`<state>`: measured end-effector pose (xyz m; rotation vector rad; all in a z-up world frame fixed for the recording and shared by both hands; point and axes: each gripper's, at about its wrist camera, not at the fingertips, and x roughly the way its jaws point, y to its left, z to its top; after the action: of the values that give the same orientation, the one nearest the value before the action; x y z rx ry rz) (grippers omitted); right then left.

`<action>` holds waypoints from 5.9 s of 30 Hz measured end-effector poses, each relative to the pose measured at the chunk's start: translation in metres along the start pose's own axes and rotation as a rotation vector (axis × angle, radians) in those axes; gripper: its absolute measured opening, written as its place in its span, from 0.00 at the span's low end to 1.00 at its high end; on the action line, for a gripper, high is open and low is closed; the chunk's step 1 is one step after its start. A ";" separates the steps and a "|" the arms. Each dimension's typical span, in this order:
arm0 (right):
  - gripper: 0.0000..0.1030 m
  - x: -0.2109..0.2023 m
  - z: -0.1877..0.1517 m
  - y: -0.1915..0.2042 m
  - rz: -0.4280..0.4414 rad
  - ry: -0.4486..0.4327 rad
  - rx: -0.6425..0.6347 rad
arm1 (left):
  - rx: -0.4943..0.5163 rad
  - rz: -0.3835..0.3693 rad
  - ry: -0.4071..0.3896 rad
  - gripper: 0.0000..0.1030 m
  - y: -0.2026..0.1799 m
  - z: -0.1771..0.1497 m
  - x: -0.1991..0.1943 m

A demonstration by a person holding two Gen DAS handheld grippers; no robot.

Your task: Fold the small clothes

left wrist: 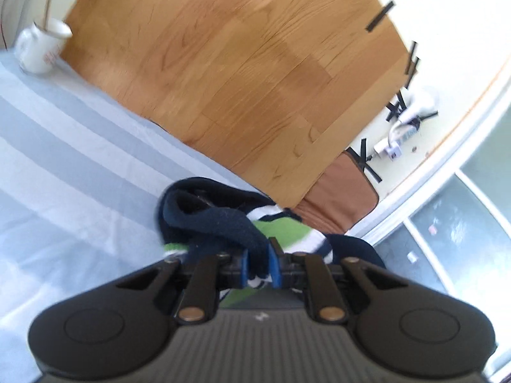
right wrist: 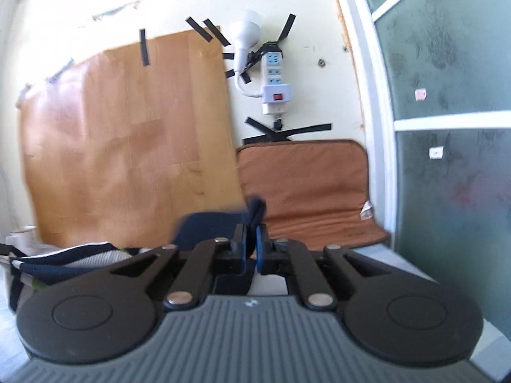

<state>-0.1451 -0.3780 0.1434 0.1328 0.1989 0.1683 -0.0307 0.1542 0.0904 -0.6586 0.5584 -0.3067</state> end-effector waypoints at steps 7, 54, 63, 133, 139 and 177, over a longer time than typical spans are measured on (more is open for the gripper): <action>0.54 -0.004 0.005 -0.013 0.078 0.002 0.117 | 0.053 0.092 0.038 0.12 0.015 -0.046 -0.034; 0.56 0.084 -0.028 0.005 -0.033 0.188 0.211 | 0.451 -0.016 0.142 0.55 -0.031 -0.044 -0.016; 0.78 0.258 -0.030 0.060 0.304 0.480 -0.185 | 0.446 0.022 0.369 0.88 -0.025 -0.060 0.100; 0.33 0.311 0.033 0.192 0.097 0.097 -0.378 | 0.486 0.699 -0.162 0.12 -0.027 0.054 0.125; 0.39 0.254 -0.025 0.121 0.204 0.365 -0.269 | 0.404 0.482 -0.055 0.24 0.037 -0.011 0.053; 0.09 0.188 -0.078 0.154 0.145 0.385 -0.345 | 0.113 0.218 0.236 0.12 0.067 -0.116 -0.027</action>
<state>-0.0029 -0.1849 0.0552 -0.2318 0.5406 0.3697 -0.1131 0.1599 -0.0186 -0.4495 0.8255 -0.2099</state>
